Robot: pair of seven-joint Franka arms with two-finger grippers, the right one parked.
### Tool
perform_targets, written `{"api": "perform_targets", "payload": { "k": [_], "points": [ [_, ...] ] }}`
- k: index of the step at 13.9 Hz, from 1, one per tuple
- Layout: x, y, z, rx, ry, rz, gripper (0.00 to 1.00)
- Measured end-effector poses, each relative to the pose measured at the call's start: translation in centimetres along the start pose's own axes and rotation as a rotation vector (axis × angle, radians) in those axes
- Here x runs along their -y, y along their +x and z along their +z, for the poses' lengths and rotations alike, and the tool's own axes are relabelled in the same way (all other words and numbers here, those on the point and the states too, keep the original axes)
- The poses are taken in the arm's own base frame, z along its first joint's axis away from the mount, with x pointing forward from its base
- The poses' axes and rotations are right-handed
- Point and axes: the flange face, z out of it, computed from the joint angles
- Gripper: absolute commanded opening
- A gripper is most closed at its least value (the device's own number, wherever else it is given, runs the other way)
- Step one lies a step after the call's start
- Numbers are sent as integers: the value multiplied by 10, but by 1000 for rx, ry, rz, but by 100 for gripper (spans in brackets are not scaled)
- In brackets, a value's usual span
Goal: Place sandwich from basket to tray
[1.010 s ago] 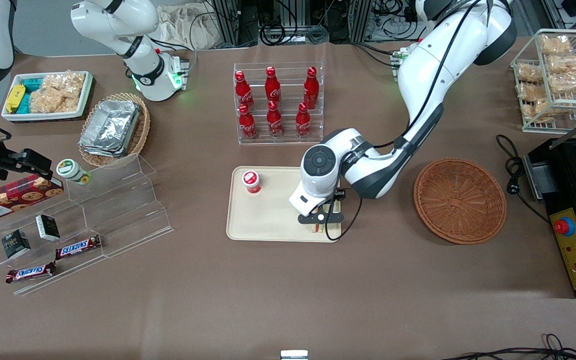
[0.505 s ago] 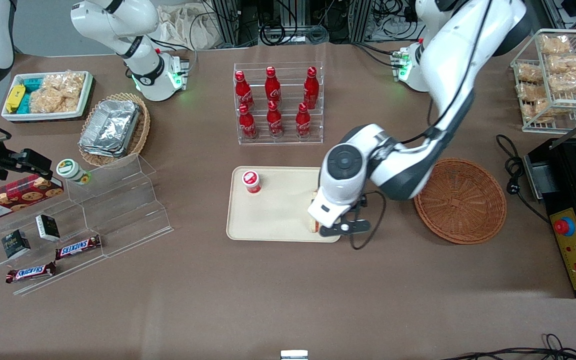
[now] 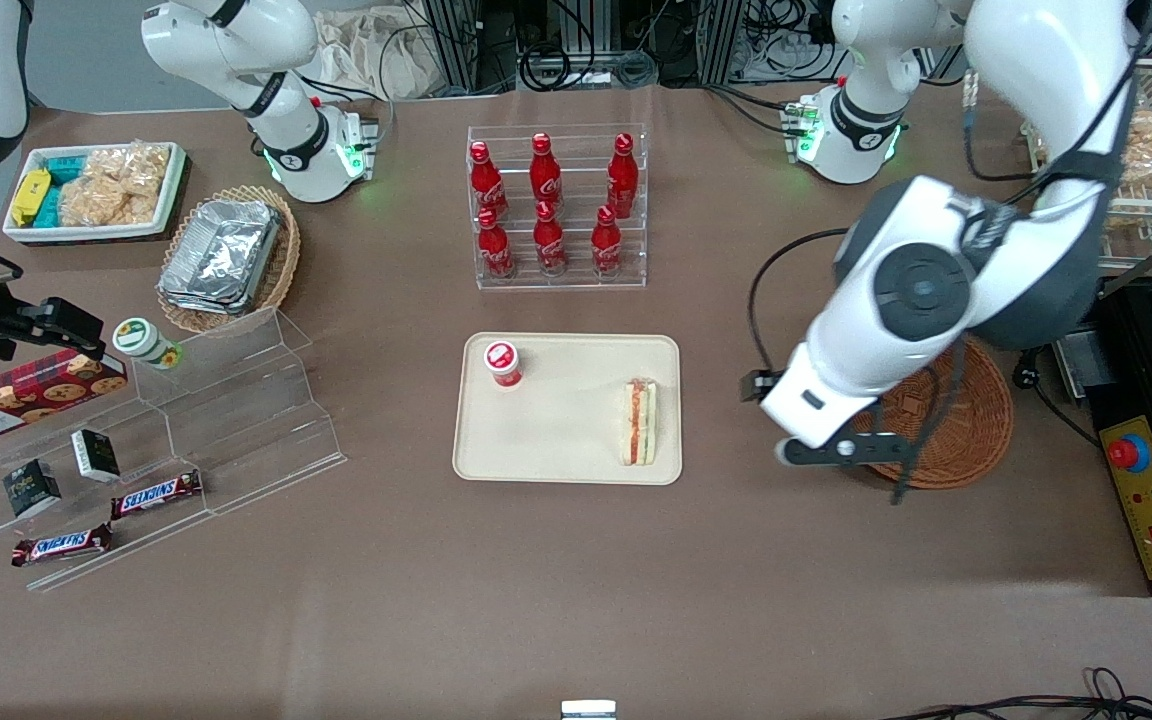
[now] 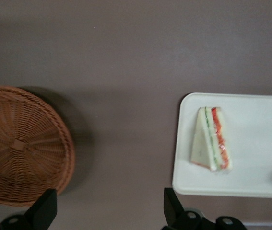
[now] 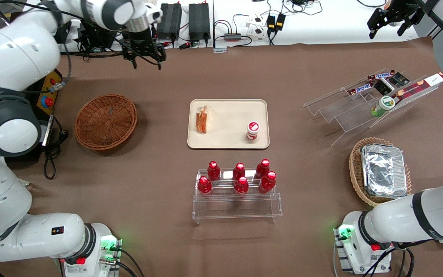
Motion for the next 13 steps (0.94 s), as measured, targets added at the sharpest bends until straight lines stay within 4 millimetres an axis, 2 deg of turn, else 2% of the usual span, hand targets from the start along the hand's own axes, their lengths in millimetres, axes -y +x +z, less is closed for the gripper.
{"api": "perform_targets", "payload": {
  "k": [3,6,7,9,11,13],
  "points": [
    [73,-15,-16,25,-32,99,100],
    [161,-47,-28,33,-50,142,100],
    [182,-58,-32,32,-43,139,100],
    [199,-72,-40,23,-33,131,100],
    [201,-76,-49,6,2,145,100],
    [200,-73,-67,-21,34,168,100]
  ]
}}
